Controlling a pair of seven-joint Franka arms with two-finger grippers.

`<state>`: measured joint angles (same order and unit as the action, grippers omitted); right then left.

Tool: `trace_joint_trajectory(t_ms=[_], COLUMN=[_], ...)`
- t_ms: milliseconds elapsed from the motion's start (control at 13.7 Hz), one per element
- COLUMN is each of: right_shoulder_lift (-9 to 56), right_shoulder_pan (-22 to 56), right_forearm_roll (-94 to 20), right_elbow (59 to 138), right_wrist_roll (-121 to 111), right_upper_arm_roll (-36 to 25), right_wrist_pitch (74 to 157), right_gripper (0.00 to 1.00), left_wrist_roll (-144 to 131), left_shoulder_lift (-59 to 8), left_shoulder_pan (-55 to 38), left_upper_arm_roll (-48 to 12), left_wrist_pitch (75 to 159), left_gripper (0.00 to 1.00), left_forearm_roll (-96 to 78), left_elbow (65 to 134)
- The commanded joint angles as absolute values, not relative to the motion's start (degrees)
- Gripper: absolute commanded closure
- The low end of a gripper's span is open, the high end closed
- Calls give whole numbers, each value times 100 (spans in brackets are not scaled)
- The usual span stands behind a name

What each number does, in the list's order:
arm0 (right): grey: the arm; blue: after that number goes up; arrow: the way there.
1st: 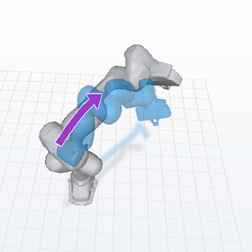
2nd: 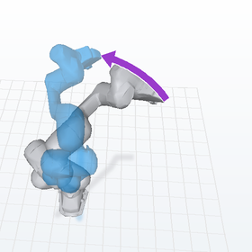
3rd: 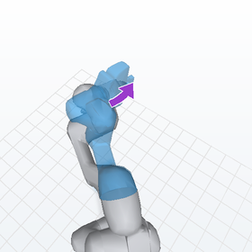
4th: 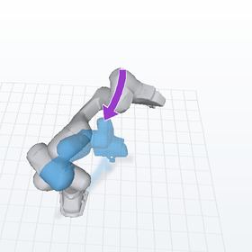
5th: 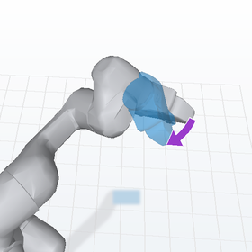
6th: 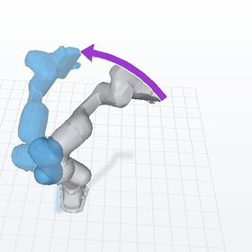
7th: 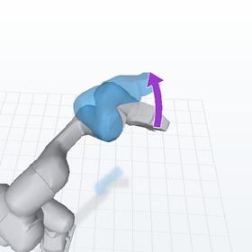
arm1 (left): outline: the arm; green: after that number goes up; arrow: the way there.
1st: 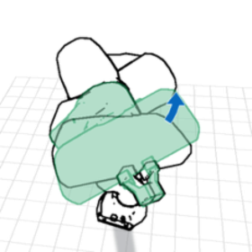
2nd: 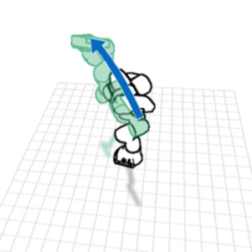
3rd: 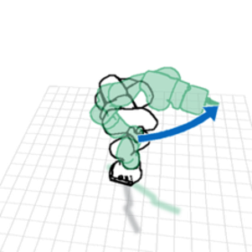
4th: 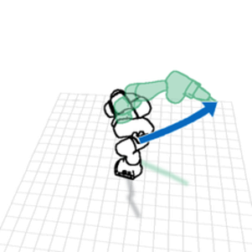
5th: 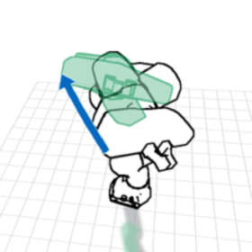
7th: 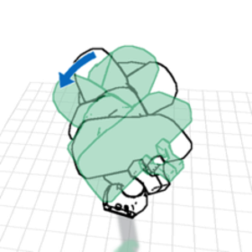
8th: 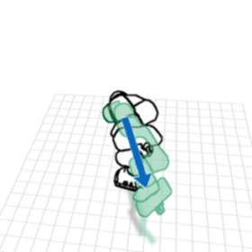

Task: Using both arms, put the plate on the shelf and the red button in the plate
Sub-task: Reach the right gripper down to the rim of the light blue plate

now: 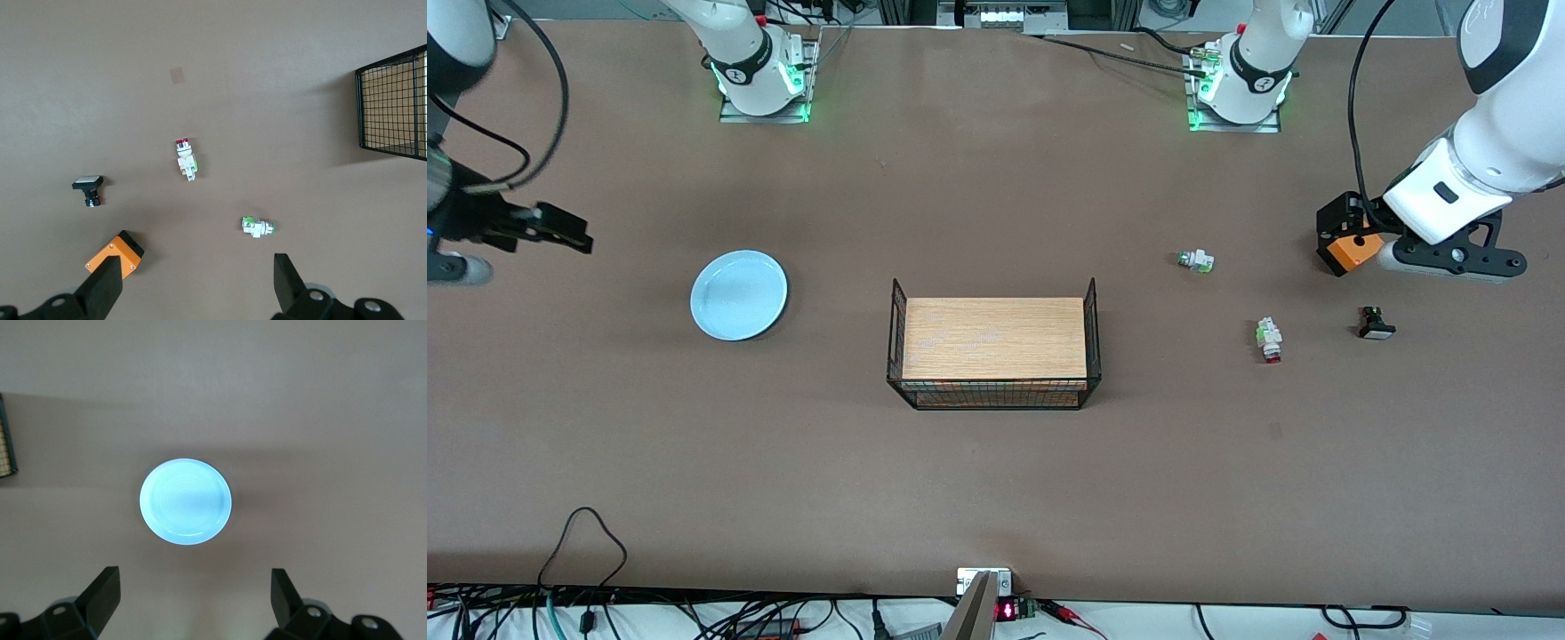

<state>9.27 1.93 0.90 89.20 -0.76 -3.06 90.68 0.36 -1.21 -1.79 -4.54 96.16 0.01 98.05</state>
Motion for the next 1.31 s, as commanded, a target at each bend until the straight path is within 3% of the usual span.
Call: trace_joint_trajectory(t_ms=[0,291,874,1238], right_shoulder_lift=[1528,1898,1934,1995], right_shoulder_pan=[220,211,62,-123], right_forearm_roll=[158,167,167,167], right_elbow=[8894,9560,11968,12813], right_wrist_roll=[-18,-9,-9,-9], right_upper_arm_roll=[-299,-308,-334,-325], right_wrist_pitch=[9385,10385,12706,13956], right_gripper=[0,0,0,0], left_wrist_roll=[185,185,185,185], left_shoulder_lift=[-185,-185,-185,-185], left_shoulder_pan=[-158,-158,-158,-158], left_upper_arm_roll=[-431,-431,-431,-431], left_wrist_pitch=[9492,9439,9439,9439], left_gripper=[0,0,0,0], left_forearm_roll=[-114,-114,-114,-114], left_elbow=[9650,9650,9650,9650])
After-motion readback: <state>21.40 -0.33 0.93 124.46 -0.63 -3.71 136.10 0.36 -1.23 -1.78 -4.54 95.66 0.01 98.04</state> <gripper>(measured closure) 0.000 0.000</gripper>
